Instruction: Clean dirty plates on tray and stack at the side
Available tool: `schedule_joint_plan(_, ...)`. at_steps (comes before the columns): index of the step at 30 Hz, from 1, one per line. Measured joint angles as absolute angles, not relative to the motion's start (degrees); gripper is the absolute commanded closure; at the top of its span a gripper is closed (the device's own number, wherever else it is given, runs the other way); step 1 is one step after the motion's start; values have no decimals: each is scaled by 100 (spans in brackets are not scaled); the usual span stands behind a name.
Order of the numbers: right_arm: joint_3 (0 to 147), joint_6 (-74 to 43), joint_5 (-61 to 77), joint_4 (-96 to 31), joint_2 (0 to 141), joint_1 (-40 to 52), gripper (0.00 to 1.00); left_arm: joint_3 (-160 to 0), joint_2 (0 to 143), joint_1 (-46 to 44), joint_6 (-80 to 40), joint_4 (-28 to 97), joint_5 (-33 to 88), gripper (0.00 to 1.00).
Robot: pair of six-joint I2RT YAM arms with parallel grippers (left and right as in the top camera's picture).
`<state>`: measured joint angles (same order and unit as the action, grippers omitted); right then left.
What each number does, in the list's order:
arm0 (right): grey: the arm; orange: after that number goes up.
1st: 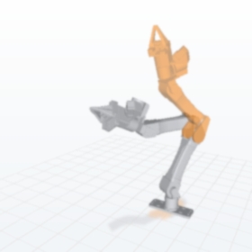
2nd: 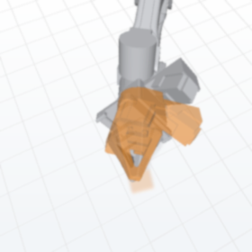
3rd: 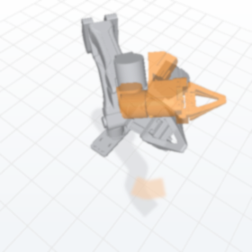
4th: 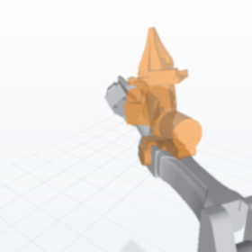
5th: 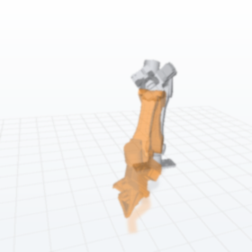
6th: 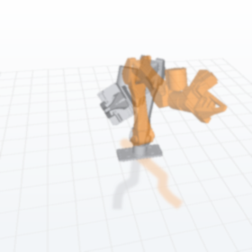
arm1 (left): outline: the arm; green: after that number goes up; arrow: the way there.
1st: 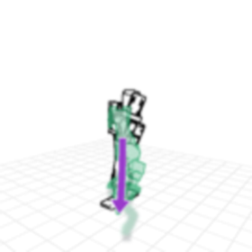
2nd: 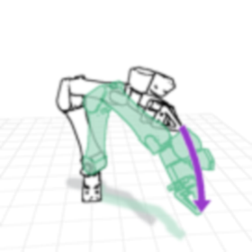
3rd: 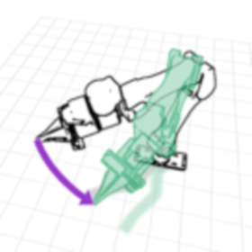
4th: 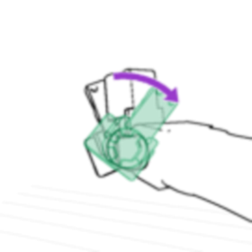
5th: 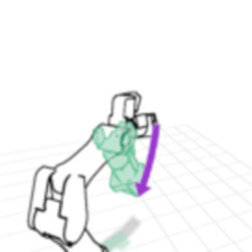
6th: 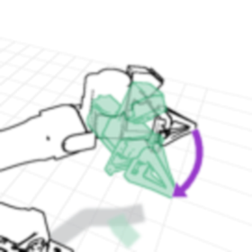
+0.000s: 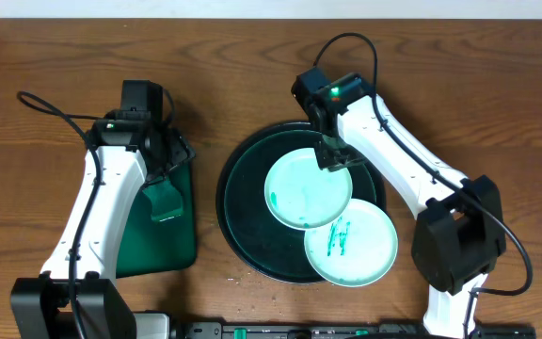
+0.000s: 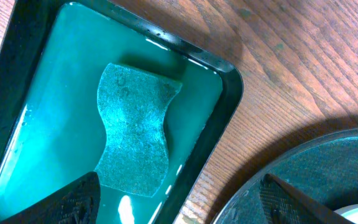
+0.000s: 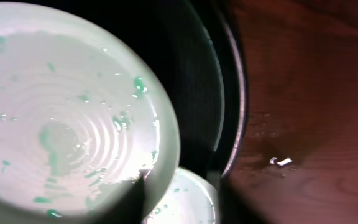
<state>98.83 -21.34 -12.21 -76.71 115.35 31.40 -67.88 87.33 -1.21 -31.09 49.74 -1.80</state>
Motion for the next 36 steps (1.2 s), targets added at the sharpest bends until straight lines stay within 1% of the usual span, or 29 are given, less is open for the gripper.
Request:
schedule_joint_plan(1, 9876, -2163, -1162, -7651, 11535, 3122, 47, -6788, 8733, -121, -3109, 4974, -180, 18)
schedule_joint_plan(2, 9861, -2182, -1098, -7631, 11535, 3092, 50, -6788, 8733, -121, -3109, 4971, -180, 18)
schedule_joint_plan(4, 9804, -2215, -1011, -7614, 11535, 3033, 59, -6788, 8733, -121, -3109, 4974, -180, 18)
schedule_joint_plan(5, 9756, -2228, -989, -7605, 11535, 3017, 67, -6788, 8733, -121, -3109, 4974, -180, 18)
schedule_joint_plan(6, 9675, -2303, -937, -7605, 11535, 2963, 70, -6788, 8733, -121, -3109, 4974, -180, 18)
schedule_joint_plan(9, 9574, -2305, -906, -7590, 11535, 2908, 70, -6788, 8733, -121, -3109, 4974, -180, 18)
schedule_joint_plan(11, 9474, -2307, -882, -7526, 11535, 2877, 72, -6788, 8733, -121, -3109, 4971, -180, 18)
schedule_joint_plan(16, 9111, -2344, -720, -7168, 11535, 2869, 73, -6788, 8733, -121, -3109, 4971, -180, 18)
schedule_joint_plan(19, 8952, -2349, -620, -7094, 11535, 2869, 77, -6788, 8733, -121, -3109, 4971, -180, 18)
schedule_joint_plan(28, 8868, -2366, -445, -6947, 11535, 2869, 75, -6788, 8733, -121, -3109, 4974, -180, 18)
schedule_joint_plan(36, 8558, -2373, -338, -6805, 11535, 2869, 78, -6788, 8733, -121, -3109, 4974, -180, 18)
